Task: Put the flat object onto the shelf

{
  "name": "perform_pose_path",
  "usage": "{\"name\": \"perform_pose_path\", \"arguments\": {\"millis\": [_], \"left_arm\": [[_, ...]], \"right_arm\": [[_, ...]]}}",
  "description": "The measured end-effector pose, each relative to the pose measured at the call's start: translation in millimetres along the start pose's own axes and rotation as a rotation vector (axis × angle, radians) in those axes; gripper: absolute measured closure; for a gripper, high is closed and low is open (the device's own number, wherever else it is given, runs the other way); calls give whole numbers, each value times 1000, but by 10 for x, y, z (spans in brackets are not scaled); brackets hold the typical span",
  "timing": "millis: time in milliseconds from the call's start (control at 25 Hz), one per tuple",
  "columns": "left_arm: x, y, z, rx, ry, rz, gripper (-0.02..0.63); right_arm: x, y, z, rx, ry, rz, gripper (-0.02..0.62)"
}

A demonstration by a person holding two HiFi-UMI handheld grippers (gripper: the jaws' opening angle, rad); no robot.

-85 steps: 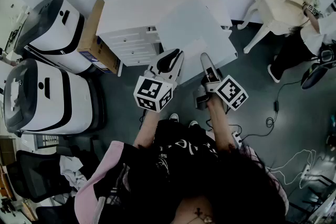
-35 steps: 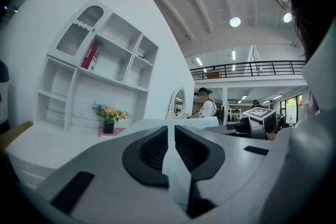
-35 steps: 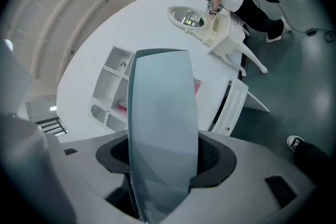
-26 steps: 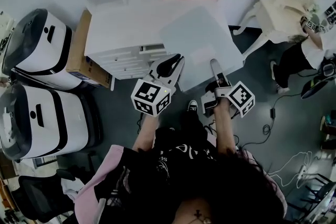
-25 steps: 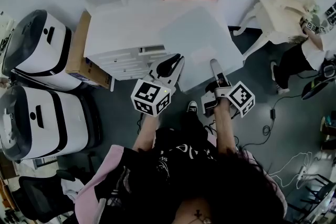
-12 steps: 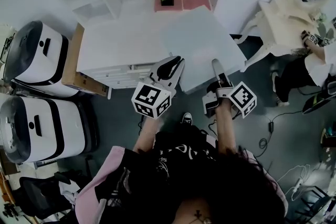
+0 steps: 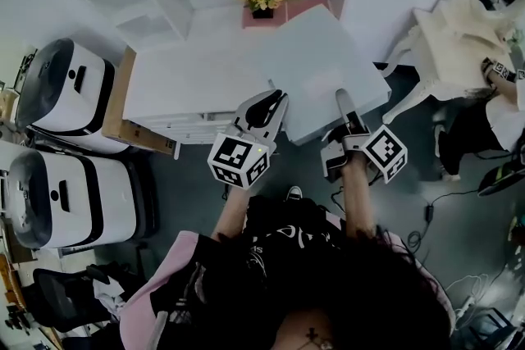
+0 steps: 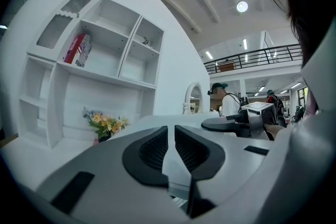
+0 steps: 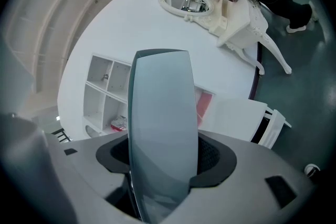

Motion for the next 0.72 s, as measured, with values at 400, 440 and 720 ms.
{"name": "perform_pose_path", "arguments": {"millis": [400,440,720], "left_arm": [[-42,54,137,-64,11,31,554],[-42,49,142,-64,13,33,554],[-18,84,178,-41,8,40,554]], "right_arm": [[-397,91,331,-64,-14,15,285],[-440,116,363,-71,-20,15,285],[-616,349,564,-137,-75,14,285]]}}
Point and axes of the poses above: the fingertips, and each gripper's own axes: z forward along the fingers, y to its left, x out of its underside, the point moved 7 cm from there along -z, backward along the fingers, and after that the axes turned 5 degrees about -y, right-handed, at the moved point
